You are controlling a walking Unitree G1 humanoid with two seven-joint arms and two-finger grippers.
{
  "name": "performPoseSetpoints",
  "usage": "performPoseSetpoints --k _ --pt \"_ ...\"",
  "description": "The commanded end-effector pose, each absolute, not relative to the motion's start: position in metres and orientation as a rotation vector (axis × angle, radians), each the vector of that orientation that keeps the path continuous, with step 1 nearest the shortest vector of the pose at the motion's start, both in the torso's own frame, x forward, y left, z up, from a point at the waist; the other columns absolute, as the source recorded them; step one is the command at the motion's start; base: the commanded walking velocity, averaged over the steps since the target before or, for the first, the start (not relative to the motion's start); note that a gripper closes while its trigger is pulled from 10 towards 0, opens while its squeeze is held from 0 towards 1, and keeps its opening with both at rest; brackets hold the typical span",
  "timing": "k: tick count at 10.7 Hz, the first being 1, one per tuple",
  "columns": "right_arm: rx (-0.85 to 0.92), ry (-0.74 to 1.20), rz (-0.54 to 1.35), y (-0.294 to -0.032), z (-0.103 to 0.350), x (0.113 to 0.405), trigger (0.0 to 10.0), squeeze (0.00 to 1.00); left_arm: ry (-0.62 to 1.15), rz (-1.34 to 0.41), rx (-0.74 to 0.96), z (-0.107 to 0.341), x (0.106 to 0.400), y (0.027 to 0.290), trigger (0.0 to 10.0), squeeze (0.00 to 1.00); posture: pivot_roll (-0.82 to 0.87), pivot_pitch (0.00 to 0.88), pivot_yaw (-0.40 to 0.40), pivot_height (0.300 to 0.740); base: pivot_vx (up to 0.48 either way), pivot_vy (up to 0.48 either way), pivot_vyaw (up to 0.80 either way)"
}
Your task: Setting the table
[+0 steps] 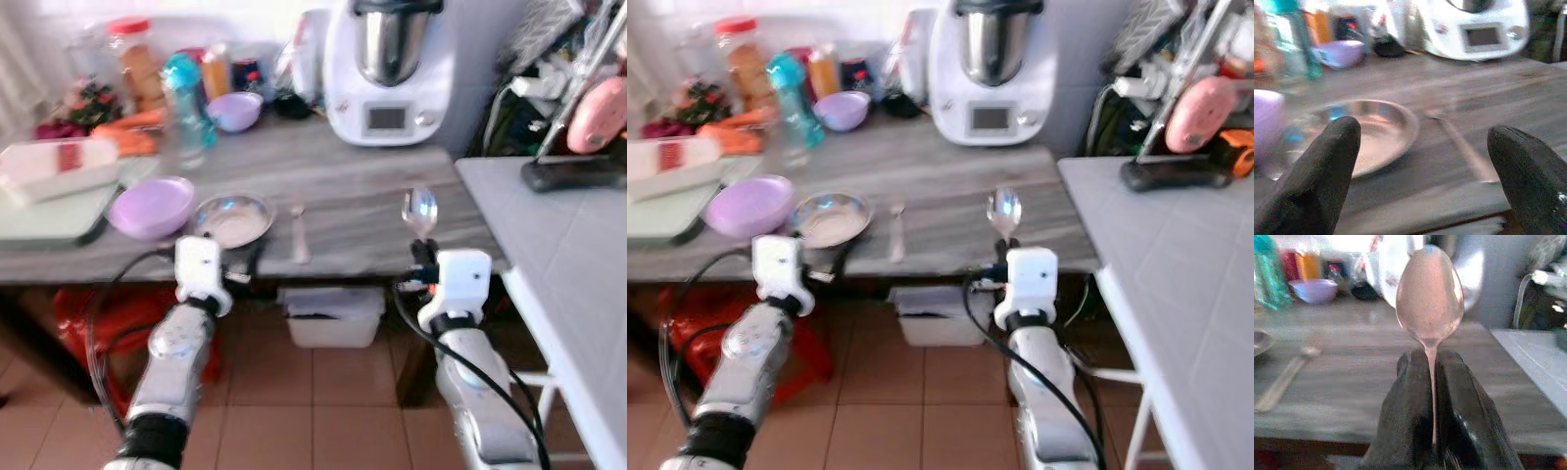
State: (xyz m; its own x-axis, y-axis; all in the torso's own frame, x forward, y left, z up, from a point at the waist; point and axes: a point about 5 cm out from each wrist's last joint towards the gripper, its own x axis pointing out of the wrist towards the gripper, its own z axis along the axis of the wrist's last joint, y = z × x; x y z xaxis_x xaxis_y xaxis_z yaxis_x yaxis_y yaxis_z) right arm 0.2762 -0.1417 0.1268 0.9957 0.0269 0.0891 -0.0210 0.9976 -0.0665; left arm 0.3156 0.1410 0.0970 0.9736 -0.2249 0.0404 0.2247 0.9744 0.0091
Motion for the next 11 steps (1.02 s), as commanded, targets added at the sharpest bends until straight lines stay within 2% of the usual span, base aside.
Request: performPoseSetpoints --k 1,3,9,11 --pt "-0.056 -0.115 0.024 -0.1409 0.1323 0.2777 10.0 0.00 -0.057 -0.219 0.002 0.1023 0.3181 0.1463 10.0 0.00 -0.02 0.004 0.045 0.740 0.296 0.000 0.00" --pt "-0.054 -0.116 0.023 -0.1403 0.1325 0.2781 10.0 0.00 -0.055 -0.232 -0.043 0.1036 0.3191 0.1433 10.0 0.00 -0.02 0.003 0.046 0.740 0.000 0.000 0.00" --pt "-0.053 -0.118 0.023 -0.1402 0.1327 0.2786 10.0 0.00 -0.050 -0.240 -0.033 0.1034 0.3194 0.1426 10.0 0.00 -0.02 0.005 0.048 0.740 0.000 0.354 0.00" --pt "-0.053 -0.119 0.023 -0.1402 0.1327 0.2786 10.0 0.00 -0.068 -0.236 -0.040 0.1052 0.3194 0.1417 10.0 0.00 -0.02 0.001 0.048 0.740 0.000 0.000 0.00"
